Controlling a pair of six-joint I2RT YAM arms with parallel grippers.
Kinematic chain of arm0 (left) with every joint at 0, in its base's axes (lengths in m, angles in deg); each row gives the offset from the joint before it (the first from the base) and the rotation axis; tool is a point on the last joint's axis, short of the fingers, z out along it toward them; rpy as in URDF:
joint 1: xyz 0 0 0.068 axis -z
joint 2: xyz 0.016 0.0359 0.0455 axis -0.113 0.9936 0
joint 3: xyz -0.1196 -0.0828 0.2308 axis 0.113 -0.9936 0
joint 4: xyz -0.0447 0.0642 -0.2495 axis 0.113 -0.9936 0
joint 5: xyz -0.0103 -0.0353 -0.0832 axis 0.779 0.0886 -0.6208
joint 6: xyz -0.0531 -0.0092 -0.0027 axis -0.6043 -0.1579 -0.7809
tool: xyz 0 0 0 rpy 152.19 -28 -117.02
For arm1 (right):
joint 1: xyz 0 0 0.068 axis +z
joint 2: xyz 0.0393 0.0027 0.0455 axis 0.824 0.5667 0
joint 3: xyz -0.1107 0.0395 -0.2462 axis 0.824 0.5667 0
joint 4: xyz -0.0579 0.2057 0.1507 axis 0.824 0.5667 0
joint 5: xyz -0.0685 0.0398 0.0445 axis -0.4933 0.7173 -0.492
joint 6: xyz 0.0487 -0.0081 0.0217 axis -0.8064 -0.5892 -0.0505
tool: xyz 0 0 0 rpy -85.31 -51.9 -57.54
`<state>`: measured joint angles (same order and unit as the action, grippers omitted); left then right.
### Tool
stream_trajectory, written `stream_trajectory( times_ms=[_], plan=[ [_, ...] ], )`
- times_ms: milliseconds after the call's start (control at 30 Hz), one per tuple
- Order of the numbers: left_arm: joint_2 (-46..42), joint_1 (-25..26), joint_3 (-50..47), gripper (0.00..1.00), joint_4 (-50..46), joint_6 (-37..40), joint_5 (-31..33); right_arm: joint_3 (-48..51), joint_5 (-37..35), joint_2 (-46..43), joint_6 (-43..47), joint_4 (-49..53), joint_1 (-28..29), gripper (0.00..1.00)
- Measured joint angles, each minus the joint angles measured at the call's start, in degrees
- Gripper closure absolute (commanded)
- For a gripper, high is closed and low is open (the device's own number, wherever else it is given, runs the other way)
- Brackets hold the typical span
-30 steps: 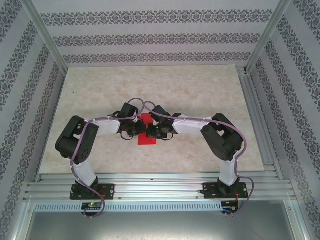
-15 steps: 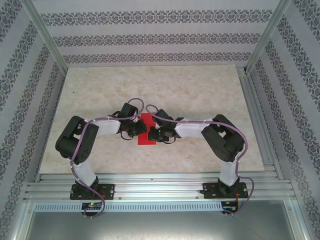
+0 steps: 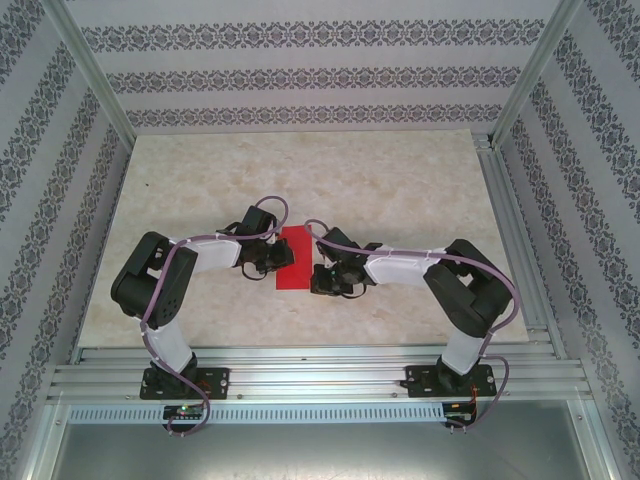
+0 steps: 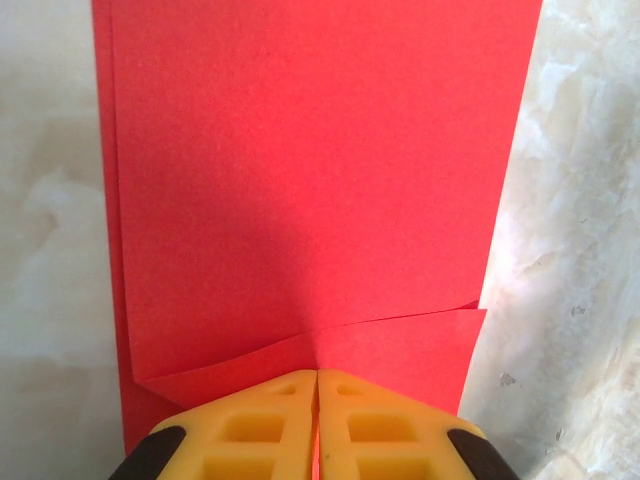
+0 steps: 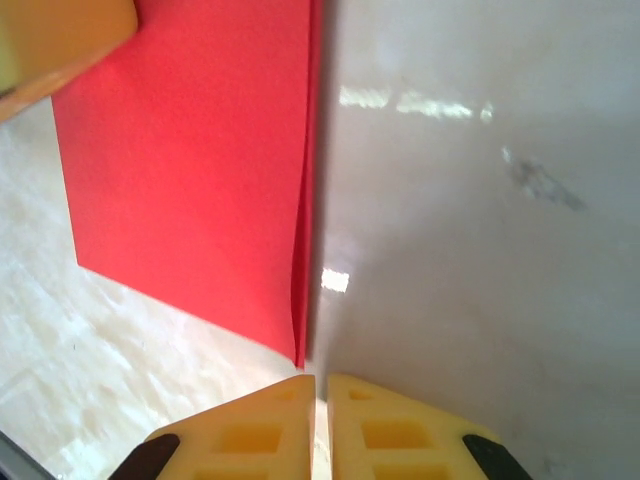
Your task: Fold a paper plane with a square sheet of paper (pick it up from the middle)
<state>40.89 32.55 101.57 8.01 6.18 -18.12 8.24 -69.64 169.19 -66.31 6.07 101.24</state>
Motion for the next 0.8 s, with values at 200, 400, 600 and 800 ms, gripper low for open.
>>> stream_trajectory(
  times_ms=[200, 400, 600, 800],
  plan=[
    [-0.04, 0.0, -0.07, 0.89, 0.02, 0.0, -0.02, -2.01, -0.09, -1.64, 0.04, 0.26, 0.0, 0.86],
    [-0.04, 0.0, -0.22, 0.89, 0.37, 0.02, -0.07, -6.93, -0.07, 4.68, 0.04, -0.98, 0.0, 0.87],
    [-0.04, -0.02, -0.26, 0.88, 0.63, 0.46, 0.17, -7.52, -0.22, 7.26, 0.04, -1.03, 0.0, 0.87],
    [-0.04, -0.7, -0.26, 0.88, 0.66, 2.38, -0.04, -6.36, -0.68, 6.99, 0.02, -2.1, 0.0, 0.88]
  ],
)
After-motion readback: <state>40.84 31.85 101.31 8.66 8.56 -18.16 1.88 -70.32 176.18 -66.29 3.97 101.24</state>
